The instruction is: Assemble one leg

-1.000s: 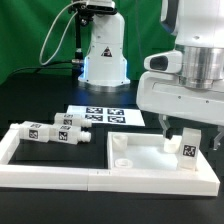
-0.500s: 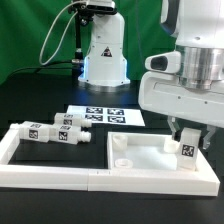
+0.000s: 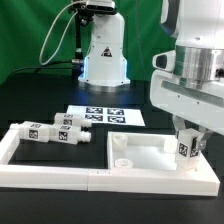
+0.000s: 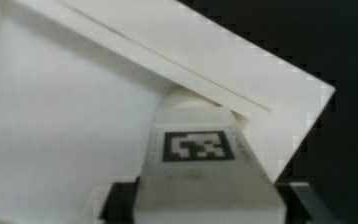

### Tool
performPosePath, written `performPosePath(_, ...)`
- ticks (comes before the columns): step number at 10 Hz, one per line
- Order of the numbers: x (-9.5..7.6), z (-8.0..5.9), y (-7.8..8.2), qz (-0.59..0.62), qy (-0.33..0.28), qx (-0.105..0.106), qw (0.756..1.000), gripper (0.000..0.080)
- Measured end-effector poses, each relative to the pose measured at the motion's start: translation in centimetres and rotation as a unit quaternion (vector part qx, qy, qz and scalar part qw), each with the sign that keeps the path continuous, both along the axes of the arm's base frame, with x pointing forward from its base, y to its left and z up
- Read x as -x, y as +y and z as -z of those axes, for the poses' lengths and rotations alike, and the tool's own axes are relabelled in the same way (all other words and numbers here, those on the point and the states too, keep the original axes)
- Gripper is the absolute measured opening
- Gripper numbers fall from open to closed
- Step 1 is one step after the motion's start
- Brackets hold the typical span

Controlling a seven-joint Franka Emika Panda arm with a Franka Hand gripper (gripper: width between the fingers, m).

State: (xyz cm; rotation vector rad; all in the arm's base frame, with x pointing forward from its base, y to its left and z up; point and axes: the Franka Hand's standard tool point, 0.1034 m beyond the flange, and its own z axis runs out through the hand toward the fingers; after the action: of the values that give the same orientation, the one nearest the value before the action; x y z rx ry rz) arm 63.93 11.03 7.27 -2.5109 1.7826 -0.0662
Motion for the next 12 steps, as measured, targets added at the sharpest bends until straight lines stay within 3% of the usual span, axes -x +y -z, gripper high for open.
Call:
performPosePath(3,-0.1,0.1,0.7,0.252,-0.007,-0.029,0.967,0.0284)
performPosePath(4,0.0,0.1,0.6,0.295,-0.013,-0.041,0.954,0.0284)
performPosePath(5,-0.1,0.1,0.6,0.292,-0.013,-0.04,0.955,0.0284)
performPosePath(6,0.0,0.2,0.6,0.276,-0.014,-0.039,0.96,0.0354)
performPosePath(7,-0.1,0.1,0.5,0.229,-0.016,-0.033,0.973,0.0535)
performPosePath(8,-0.2,0.0,0.6,0.151,-0.022,-0.027,0.988,0.0535)
performPosePath(9,-0.1,0.0,0.9,0.057,-0.027,-0.019,0.998,0.0614)
performPosePath(10,-0.1,-0.1,1.2,-0.04,-0.028,-0.012,0.999,0.0643)
performPosePath(12,0.0,0.0,1.3,-0.104,-0.03,-0.006,0.994,0.0648)
